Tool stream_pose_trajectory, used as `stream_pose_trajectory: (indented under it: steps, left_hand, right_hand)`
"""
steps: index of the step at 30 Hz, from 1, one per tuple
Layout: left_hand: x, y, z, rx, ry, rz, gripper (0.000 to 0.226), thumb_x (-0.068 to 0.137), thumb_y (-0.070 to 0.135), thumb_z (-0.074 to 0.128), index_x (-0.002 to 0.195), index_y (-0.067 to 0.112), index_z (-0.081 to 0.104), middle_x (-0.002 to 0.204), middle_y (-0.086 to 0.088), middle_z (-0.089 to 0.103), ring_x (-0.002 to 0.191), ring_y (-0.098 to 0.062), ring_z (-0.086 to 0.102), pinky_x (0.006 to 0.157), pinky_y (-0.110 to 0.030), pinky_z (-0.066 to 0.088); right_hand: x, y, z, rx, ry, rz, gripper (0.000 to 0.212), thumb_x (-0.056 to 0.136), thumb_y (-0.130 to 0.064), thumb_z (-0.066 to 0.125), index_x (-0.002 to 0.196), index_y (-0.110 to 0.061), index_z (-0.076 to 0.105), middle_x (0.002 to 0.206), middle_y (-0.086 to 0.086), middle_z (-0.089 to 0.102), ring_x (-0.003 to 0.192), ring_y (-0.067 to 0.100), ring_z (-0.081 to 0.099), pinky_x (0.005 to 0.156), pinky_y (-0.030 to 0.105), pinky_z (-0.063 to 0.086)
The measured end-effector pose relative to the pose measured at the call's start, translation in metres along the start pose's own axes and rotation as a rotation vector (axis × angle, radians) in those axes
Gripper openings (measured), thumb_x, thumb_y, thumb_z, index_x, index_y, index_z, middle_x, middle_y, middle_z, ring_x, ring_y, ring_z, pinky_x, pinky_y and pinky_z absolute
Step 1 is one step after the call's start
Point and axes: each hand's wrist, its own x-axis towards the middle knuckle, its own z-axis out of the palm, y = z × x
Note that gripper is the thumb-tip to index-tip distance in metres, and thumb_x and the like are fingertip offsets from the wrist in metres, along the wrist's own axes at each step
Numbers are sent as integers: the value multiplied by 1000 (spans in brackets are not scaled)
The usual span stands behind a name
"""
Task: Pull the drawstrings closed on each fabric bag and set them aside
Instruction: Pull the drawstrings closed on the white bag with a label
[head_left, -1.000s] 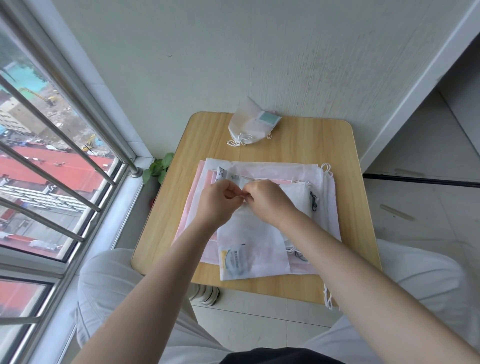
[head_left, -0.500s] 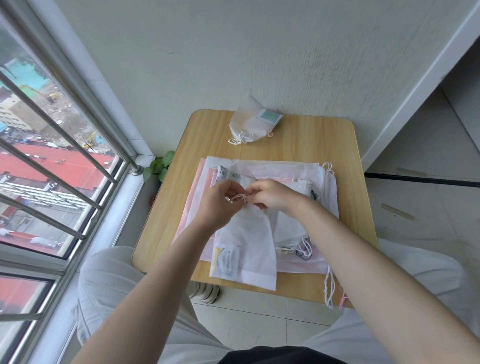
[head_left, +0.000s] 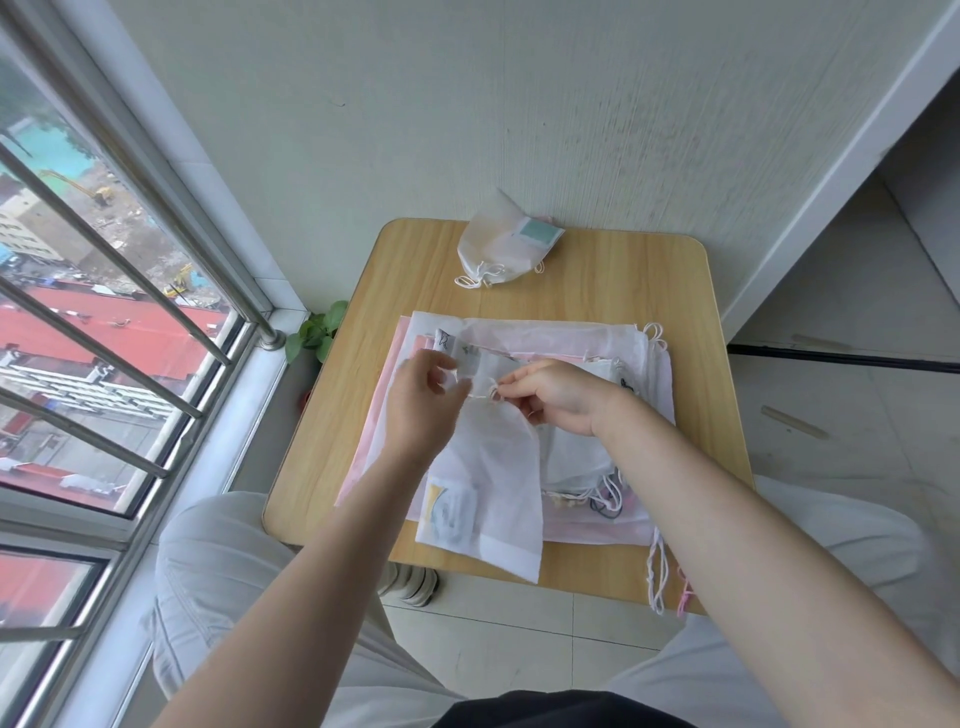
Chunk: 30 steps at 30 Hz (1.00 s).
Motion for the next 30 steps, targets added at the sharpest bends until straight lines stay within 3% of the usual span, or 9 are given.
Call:
stream_pose_trajectory:
  steps: [3, 5, 10, 14, 17, 21, 24, 26, 30]
  left_hand:
    - [5, 2, -8, -97, 116, -186, 13, 85, 32, 64, 95, 27, 57, 99, 0, 60, 83, -15, 59, 72, -35, 51]
    - [5, 7, -13, -74, 26, -149, 3, 83, 25, 62, 85, 26, 62, 86, 6, 64, 74, -12, 59, 64, -29, 48]
    - [-2, 19, -11, 104, -275, 35, 9, 79, 28, 78, 78, 21, 74, 72, 15, 67, 66, -1, 58, 56, -6, 41]
    - [-2, 16, -3, 160, -252, 68, 16, 77, 32, 81, 78, 18, 72, 68, 16, 63, 63, 1, 55, 55, -8, 41]
    - [-1, 15, -1, 161, -250, 60, 14, 80, 31, 78, 78, 18, 72, 66, 17, 60, 61, 2, 54, 55, -10, 37]
    - [0, 18, -4, -18, -300, -61, 8, 82, 21, 72, 77, 15, 71, 62, 11, 59, 56, -4, 51, 51, -13, 39]
    - [1, 20, -4, -80, -327, -161, 14, 84, 17, 65, 71, 13, 66, 58, 9, 52, 51, -6, 43, 46, -16, 34]
    - [3, 20, -5, -124, -392, -225, 20, 87, 18, 59, 70, 6, 62, 58, 4, 44, 51, -11, 36, 46, -21, 30]
    - [6, 21, -9, -248, -482, -318, 26, 90, 12, 44, 65, 15, 43, 58, 3, 37, 52, -13, 33, 47, -23, 23]
  right_hand:
    - [0, 0, -2, 5, 19, 20, 17, 93, -9, 58, 82, -9, 70, 73, 6, 52, 61, 14, 43, 57, 25, 33]
    - [-1, -2, -2, 5, 23, 28, 17, 93, -9, 58, 81, -9, 70, 69, 4, 51, 60, 12, 42, 57, 24, 31]
    - [-5, -8, 2, -13, 42, 25, 21, 93, -9, 59, 73, -11, 64, 59, -1, 44, 52, 9, 33, 50, 21, 24]
    - [-6, -7, 4, -50, 52, 14, 25, 91, -10, 60, 67, -13, 60, 57, -1, 43, 49, 9, 33, 49, 21, 24]
    - [-9, -7, 2, -83, 69, -13, 18, 91, -11, 63, 73, -12, 64, 59, -2, 47, 52, 9, 36, 51, 22, 25]
    - [-11, -6, 1, -133, 120, -42, 4, 84, -14, 74, 85, -12, 71, 64, -5, 58, 58, 9, 44, 54, 21, 32]
    - [-10, -6, 4, -143, 140, -59, 15, 83, -14, 76, 95, -7, 73, 67, -4, 60, 61, 9, 44, 57, 21, 33]
    - [-10, -7, 5, -146, 144, -63, 11, 84, -12, 74, 94, -9, 73, 70, -2, 62, 62, 10, 45, 57, 21, 33]
    - [-10, -7, 5, -155, 158, -62, 4, 86, -11, 72, 85, -15, 73, 67, -3, 60, 63, 10, 45, 56, 20, 34]
